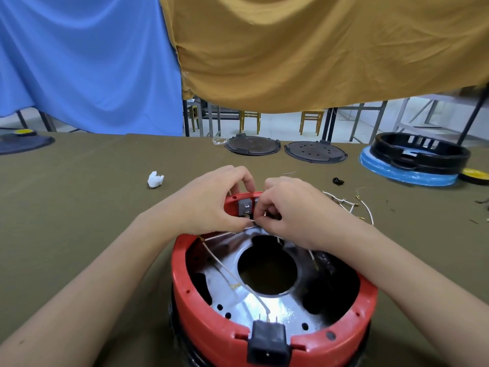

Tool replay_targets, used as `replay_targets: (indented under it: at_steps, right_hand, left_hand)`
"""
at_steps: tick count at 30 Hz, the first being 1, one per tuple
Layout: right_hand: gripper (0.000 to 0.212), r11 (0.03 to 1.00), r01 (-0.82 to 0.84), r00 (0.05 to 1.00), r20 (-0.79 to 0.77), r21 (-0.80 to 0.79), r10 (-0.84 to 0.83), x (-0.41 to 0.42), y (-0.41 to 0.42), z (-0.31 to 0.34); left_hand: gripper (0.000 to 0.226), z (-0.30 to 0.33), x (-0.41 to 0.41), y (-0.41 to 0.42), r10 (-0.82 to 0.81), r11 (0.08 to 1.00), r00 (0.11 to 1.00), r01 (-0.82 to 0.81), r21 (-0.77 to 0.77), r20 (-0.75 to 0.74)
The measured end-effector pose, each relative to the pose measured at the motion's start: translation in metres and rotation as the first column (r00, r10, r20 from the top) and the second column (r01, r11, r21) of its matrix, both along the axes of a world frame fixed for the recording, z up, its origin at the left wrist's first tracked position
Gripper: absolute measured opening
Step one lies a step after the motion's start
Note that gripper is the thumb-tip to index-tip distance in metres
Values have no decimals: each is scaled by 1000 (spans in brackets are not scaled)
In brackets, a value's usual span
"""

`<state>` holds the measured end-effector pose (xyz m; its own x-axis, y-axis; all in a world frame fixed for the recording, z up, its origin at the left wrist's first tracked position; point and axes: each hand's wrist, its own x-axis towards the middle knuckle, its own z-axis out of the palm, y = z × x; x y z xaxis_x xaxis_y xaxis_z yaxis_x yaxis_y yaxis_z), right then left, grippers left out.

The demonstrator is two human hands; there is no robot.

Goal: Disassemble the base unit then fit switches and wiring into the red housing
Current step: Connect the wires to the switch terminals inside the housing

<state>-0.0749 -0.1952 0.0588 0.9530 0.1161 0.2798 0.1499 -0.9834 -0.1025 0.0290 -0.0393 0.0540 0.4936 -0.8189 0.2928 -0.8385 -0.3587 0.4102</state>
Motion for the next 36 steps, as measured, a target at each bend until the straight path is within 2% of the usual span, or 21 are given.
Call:
replay_targets:
  at_steps: [5, 8, 18, 27, 36]
  right_hand:
    - [13, 1000, 8, 1000, 4, 9, -8, -1, 1, 2]
    - [13, 1000, 14, 1000, 9, 18, -14, -1, 1, 2]
    - [9, 996, -1, 999, 45, 89, -3, -2, 1, 3]
    - [9, 993, -13, 1000, 5, 117, 13, -3, 0, 2]
    - [11, 996, 8, 1000, -1, 88, -8, -5, 2, 3]
  left_hand:
    - [42, -1, 1, 2, -12, 1000, 999, 12, -11, -31]
    - [33, -2, 2, 1, -35, 999, 998, 33, -38, -49]
    - [13, 0, 3, 1, -48, 999, 997, 48, -9, 61]
    - [41, 0, 1, 0, 7, 1000, 999, -8, -19, -39]
    - [39, 3, -1, 2, 33, 999, 998, -35, -30, -60]
